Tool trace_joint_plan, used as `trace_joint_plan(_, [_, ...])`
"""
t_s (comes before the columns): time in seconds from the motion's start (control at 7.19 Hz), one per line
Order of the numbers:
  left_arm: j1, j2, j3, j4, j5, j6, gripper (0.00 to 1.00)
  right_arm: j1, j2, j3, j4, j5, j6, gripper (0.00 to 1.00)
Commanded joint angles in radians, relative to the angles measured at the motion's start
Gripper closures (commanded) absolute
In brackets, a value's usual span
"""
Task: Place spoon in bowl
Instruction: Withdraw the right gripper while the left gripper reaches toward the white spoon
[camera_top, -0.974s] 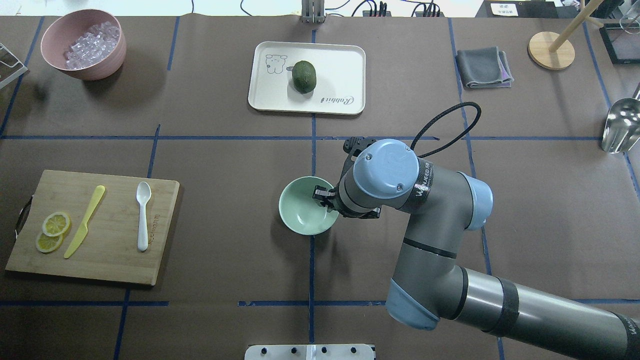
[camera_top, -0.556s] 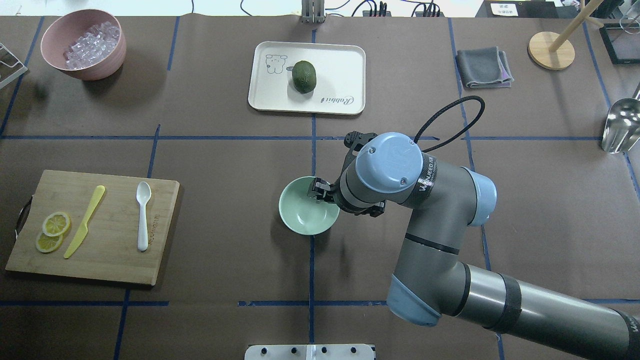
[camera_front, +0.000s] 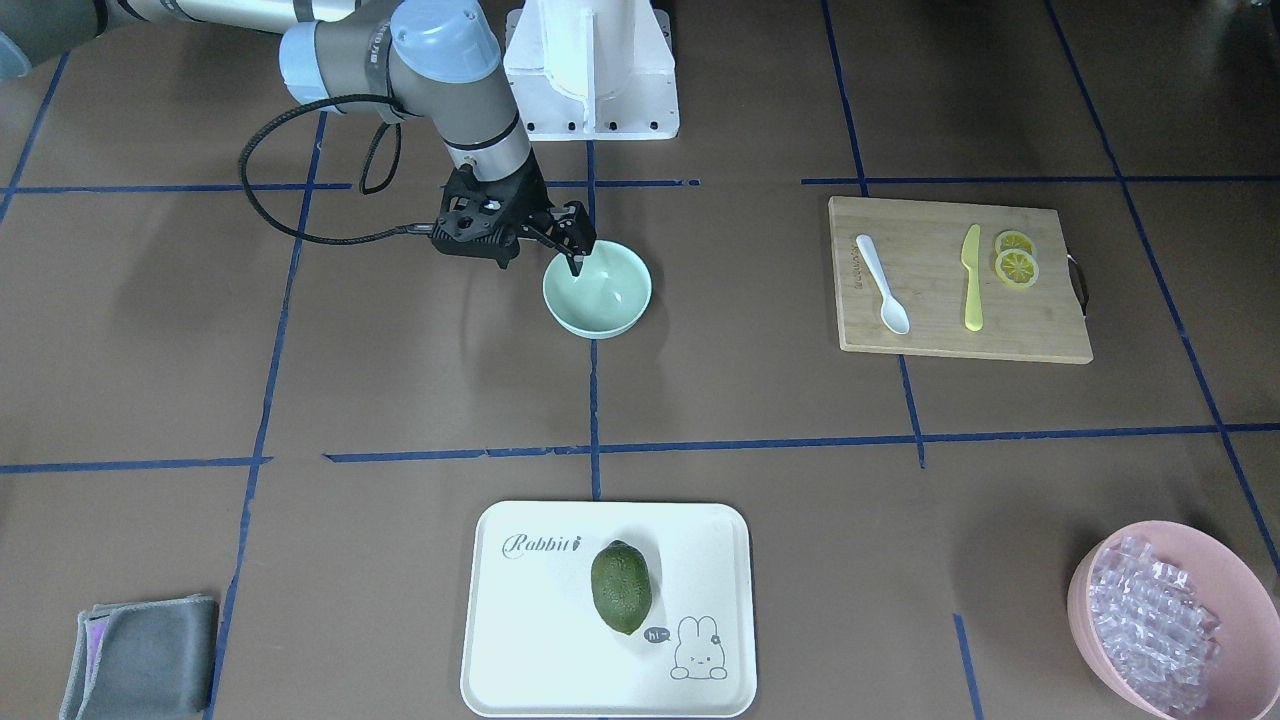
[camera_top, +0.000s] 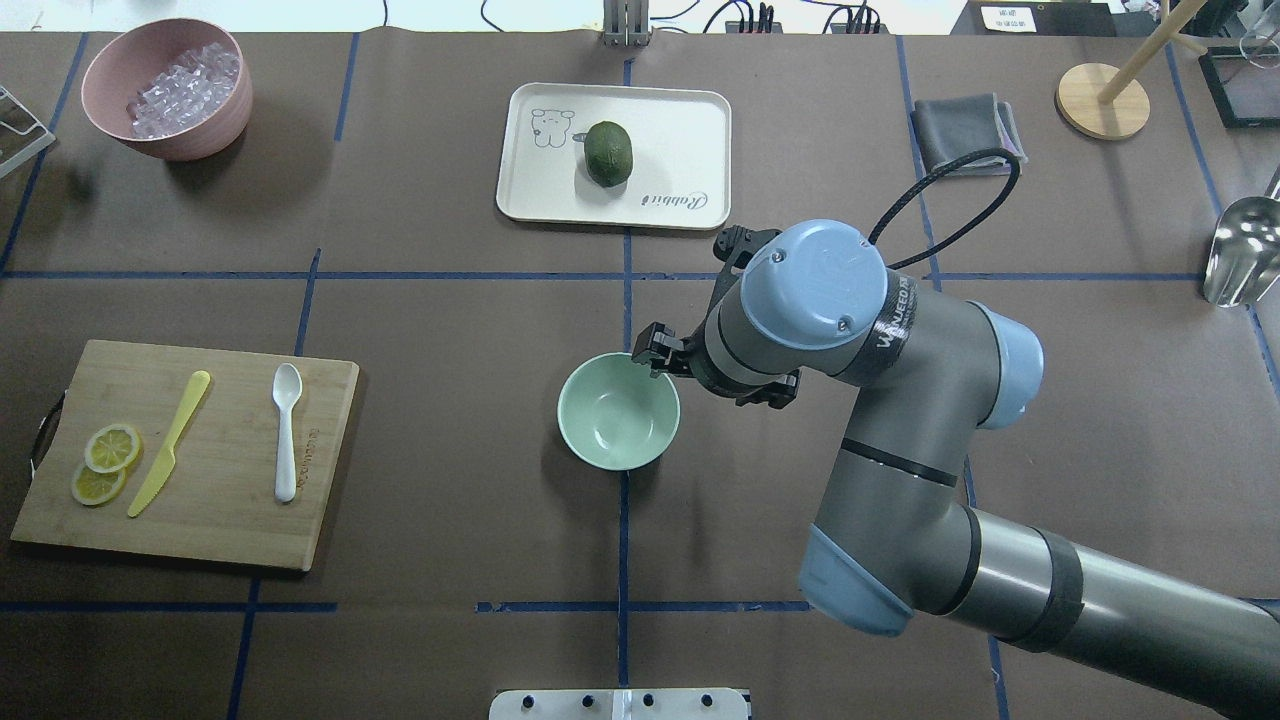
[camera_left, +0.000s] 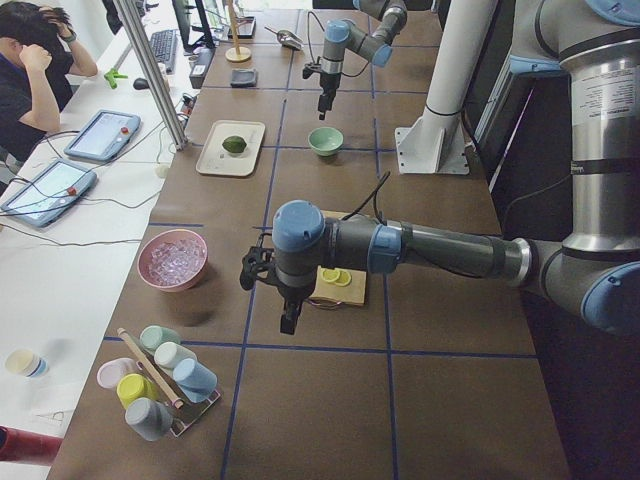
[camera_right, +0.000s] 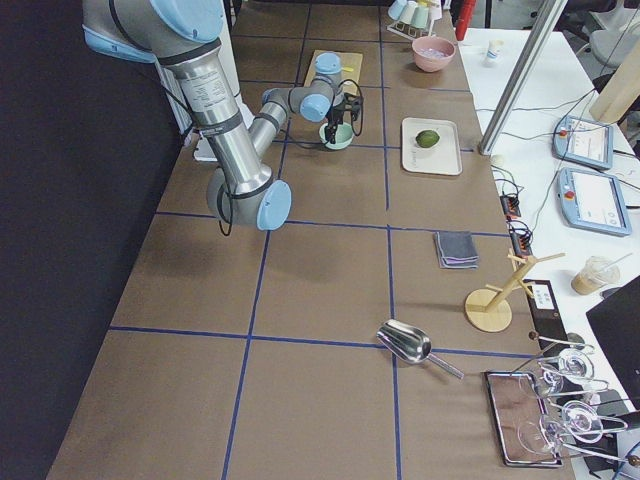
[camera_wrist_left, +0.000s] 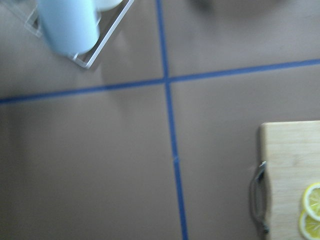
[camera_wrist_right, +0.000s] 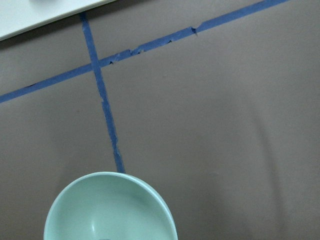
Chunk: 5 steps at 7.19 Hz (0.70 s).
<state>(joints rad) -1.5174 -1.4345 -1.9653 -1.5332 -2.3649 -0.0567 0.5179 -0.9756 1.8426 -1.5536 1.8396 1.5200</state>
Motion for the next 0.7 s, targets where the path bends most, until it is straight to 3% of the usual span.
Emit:
trace_joint_plan(0.0, [0.219,-0.021,-0.182,-0.005,0.009,-0.376,0.0,0.083,-0.003,0.069,-0.155,0.015,-0.171,0.0])
trace_joint_plan(0.28, [0.362,-0.072,-0.225,-0.051,0.059,-0.597,0.0,0.266,-0.064,0.101,-0.158,0.186,-0.339,0.0])
trace_joint_plan(0.56, [0.603,-0.177,-0.215,-0.081,0.23,-0.887,0.01,0.426,-0.171,0.113,-0.157,0.303,-0.595,0.0])
